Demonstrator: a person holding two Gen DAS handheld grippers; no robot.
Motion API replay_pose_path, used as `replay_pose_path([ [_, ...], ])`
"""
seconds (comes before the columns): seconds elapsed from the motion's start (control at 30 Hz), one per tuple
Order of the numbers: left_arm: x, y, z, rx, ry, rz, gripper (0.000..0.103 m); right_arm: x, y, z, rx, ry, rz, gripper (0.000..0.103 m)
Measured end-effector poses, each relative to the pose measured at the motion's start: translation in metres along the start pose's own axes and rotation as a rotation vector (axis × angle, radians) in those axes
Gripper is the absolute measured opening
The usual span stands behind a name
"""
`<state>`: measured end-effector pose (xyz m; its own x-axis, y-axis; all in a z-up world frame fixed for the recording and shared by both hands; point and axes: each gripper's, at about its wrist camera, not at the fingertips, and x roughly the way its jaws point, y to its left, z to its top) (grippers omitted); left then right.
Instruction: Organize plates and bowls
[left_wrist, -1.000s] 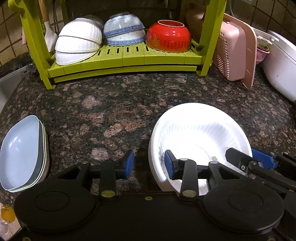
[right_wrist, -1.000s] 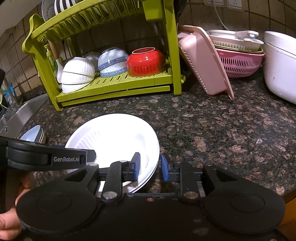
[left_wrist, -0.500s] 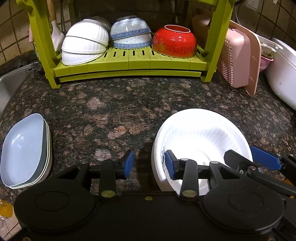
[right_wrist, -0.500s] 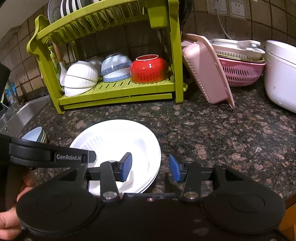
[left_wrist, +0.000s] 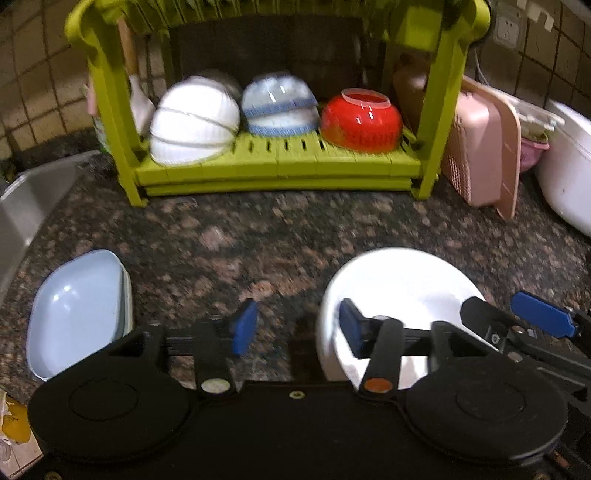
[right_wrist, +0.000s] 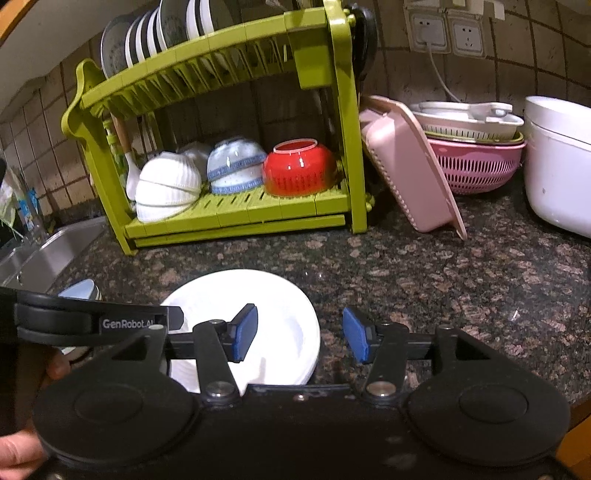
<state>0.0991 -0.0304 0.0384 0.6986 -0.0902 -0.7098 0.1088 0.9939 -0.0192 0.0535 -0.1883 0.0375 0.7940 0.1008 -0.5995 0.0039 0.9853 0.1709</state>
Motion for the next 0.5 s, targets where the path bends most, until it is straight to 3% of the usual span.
replay_pose_path([
  [0.23,-0.017,0.002,0.001,0.006,-0.084,0.005,0.061,-0.01,0.002,0.003,-0.007,-0.078,0.003,0.058],
  [0.5,-0.03,0.005,0.002,-0.014,-0.124,-0.018,0.069,-0.02,0.006,0.007,-0.044,-0.173,-0.015,0.076],
])
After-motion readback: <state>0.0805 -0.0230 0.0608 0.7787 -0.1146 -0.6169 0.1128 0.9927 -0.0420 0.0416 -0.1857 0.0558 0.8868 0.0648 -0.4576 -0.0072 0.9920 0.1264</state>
